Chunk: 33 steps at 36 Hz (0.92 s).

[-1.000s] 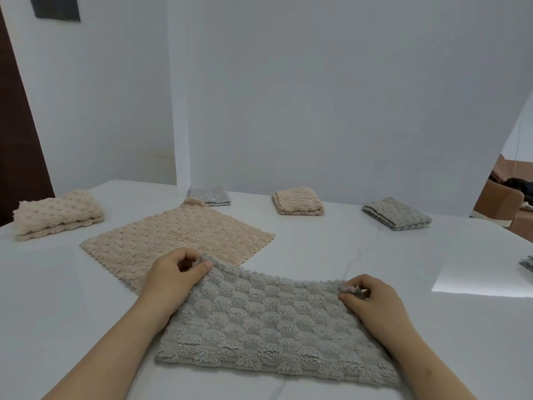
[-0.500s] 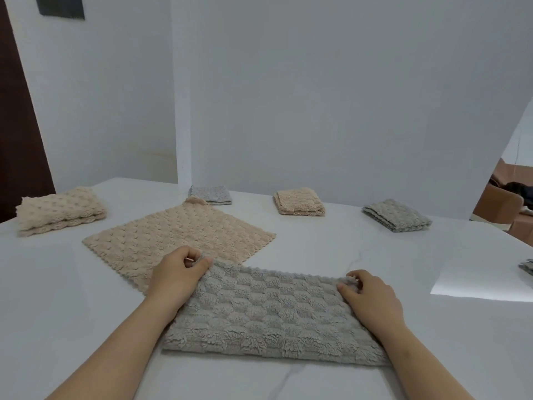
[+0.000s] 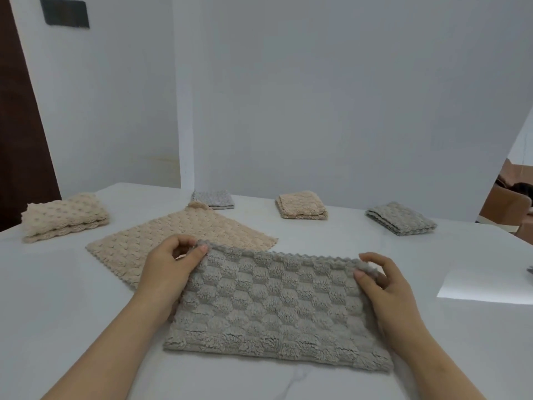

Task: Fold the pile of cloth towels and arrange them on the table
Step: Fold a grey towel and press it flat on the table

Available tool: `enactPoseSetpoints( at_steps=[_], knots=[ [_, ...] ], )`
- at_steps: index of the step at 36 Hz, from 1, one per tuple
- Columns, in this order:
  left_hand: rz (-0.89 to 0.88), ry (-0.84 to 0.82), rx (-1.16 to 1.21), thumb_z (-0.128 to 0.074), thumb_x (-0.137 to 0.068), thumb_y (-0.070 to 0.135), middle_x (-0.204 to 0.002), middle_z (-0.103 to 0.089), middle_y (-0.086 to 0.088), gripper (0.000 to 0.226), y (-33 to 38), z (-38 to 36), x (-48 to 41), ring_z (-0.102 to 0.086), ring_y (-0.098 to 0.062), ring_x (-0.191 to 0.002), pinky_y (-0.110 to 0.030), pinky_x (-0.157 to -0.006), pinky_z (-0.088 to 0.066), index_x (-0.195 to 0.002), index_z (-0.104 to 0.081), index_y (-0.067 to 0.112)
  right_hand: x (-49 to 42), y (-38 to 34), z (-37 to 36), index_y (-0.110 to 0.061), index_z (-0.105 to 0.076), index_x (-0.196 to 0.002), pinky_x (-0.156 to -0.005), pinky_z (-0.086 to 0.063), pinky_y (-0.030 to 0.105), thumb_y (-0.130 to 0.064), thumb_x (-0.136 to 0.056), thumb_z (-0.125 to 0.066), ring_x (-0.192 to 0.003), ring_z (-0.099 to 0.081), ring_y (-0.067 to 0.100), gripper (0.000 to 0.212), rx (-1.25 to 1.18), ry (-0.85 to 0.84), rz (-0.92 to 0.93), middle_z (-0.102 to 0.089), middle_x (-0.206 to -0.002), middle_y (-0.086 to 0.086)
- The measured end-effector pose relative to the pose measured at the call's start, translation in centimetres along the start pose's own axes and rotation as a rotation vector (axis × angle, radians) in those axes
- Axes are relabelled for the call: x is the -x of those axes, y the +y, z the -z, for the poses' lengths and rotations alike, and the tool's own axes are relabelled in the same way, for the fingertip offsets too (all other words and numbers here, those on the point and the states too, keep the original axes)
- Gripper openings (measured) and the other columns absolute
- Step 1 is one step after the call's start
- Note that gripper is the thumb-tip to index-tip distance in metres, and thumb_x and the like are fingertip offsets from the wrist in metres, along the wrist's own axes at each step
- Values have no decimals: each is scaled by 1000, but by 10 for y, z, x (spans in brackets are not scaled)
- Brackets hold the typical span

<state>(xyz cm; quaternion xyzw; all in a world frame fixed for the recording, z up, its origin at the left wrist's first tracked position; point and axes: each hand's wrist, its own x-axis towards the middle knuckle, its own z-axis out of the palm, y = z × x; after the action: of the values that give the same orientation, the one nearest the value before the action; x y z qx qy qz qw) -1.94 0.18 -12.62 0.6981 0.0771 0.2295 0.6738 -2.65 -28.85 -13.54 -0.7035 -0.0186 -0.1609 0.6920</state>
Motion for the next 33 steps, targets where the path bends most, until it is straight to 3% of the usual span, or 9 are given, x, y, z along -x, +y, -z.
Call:
enactPoseSetpoints(
  at_steps=[3,8,14,17,19,21,25,29,33],
  knots=[
    [-7,-6,12,-67,-82,11,-80,-61,-4,13,1,5,0,-55,-23,-82,-46,-87,-46,-76,-60,21,2,-5,-2,-19,-63,-88,-48,-45,10,-1,-88,-56,-50,-54,0,20,-53,29,67,-63,-61,-4],
    [0,-50,26,-62,-85,8,-78,-58,-5,15,2,9,3,-54,-23,-79,-43,-82,-45,-76,-58,19,2,-9,-2,-16,-62,-78,-52,-47,8,-4,-86,-60,-55,-58,-2,15,-14,88,137,-65,-58,-12],
    [-5,-45,49,-60,-86,8,-78,-59,-3,19,1,9,2,-53,-23,-79,-40,-80,-43,-77,-56,23,-1,-10,1,-15,-59,-75,-56,-45,7,-8,-79,-69,-69,-55,10,13,-28,174,147,-60,-75,5],
    [15,-77,23,-56,-90,11,-81,-62,-4,17,4,5,5,-56,-21,-70,-30,-64,-46,-91,-54,27,-2,-10,0,-18,-58,-77,-58,-46,7,-12,-80,-69,-74,-56,15,13,5,204,123,-62,-78,4],
    [61,-157,-102,-54,-92,20,-79,-63,-4,20,0,5,7,-59,-19,-68,-30,-59,-47,-106,-46,33,-2,-7,0,-21,-58,-86,-67,-50,15,-16,-85,-65,-80,-60,18,8,119,159,66,-65,-87,4],
    [84,-277,-304,-55,-91,32,-84,-66,-2,23,-5,10,6,-64,-21,-77,-35,-74,-50,-106,-41,43,-1,-3,2,-25,-52,-104,-77,-51,31,-22,-89,-60,-84,-61,19,18,313,65,-26,-64,-103,7],
    [68,-451,-503,-65,-84,31,-100,-61,6,20,-7,15,6,-59,-16,-90,-30,-82,-45,-89,-52,45,3,-7,3,-27,-30,-135,-74,-42,28,-28,-89,-59,-83,-57,18,55,613,-122,-193,-56,-104,5],
    [-11,-479,-646,-65,-84,19,-95,-60,15,20,-7,11,8,-55,-6,-85,-18,-68,-39,-81,-57,37,6,-10,5,-33,-25,-135,-75,-50,31,-28,-83,-58,-76,-63,19,63,892,-223,-239,-61,-80,-4],
    [-54,-450,-638,-64,-85,14,-105,-58,15,30,-6,9,9,-53,-9,-101,-22,-83,-38,-82,-54,42,8,-12,5,-32,-31,-130,-56,-44,27,-10,-85,-52,-60,-54,16,54,794,-220,-188,-54,-71,1]
  ],
)
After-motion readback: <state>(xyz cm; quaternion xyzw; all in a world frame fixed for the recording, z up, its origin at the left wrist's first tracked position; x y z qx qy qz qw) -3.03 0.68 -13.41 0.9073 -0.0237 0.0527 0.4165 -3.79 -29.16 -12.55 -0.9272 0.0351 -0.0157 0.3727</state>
